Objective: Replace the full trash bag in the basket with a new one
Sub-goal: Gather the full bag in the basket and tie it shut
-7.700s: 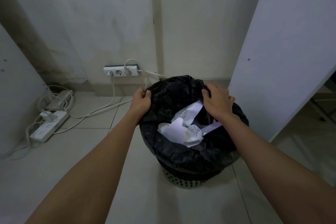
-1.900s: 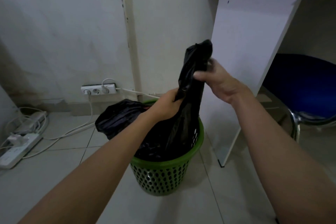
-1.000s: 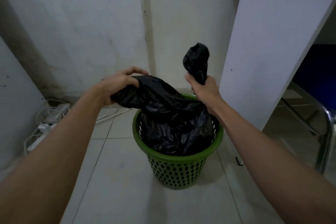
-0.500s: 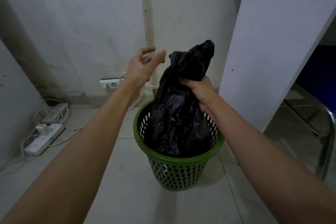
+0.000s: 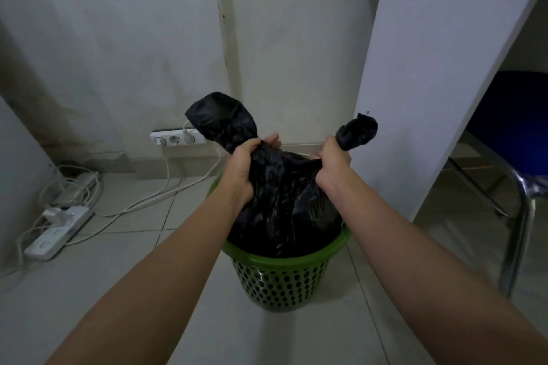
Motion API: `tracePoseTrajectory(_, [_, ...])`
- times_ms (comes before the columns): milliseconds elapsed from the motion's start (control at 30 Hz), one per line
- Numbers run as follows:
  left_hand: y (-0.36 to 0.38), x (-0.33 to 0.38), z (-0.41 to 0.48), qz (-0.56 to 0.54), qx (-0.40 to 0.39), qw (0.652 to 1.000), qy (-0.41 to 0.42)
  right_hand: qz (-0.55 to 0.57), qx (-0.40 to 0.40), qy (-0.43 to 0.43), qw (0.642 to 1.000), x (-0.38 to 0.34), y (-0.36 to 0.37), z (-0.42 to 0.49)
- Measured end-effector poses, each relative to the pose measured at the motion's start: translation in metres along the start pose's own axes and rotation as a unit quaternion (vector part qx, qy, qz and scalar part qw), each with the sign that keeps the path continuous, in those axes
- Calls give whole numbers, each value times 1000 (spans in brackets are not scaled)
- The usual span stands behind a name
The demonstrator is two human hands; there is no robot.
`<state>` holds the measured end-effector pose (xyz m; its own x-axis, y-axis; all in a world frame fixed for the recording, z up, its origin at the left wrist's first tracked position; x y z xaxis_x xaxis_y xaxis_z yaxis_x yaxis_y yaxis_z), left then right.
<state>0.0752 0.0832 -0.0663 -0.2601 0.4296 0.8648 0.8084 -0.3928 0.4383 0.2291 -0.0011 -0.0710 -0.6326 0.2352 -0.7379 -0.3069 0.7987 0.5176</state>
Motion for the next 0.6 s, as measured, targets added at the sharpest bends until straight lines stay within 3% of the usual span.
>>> tracePoseTrajectory(200, [-23,2,20,-119,100,988,19,152,-58,43,986,3,10,1])
tracePoseTrajectory(367, [-78,13,45,-188,216,956,58,161,-72,71,982,12,13,0])
tracePoseTrajectory(500, [-100,20,38,-133,283,948,59,281,-104,85,950,7,20,3])
tracePoseTrajectory(600, [-82,28,17,-63,316,944,78,227,-126,34,965,1,23,2])
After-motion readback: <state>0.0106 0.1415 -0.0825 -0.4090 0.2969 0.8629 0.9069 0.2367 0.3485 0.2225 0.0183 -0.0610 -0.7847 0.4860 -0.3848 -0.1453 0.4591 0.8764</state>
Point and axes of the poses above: each hand's wrist, its own z-axis towards the middle knuckle, its own y-axis out of the palm, x = y × z, the point moved 10 cm from there along z, towards the middle knuckle, and after that the axes turned 8 degrees about z, right-handed, at the moved point
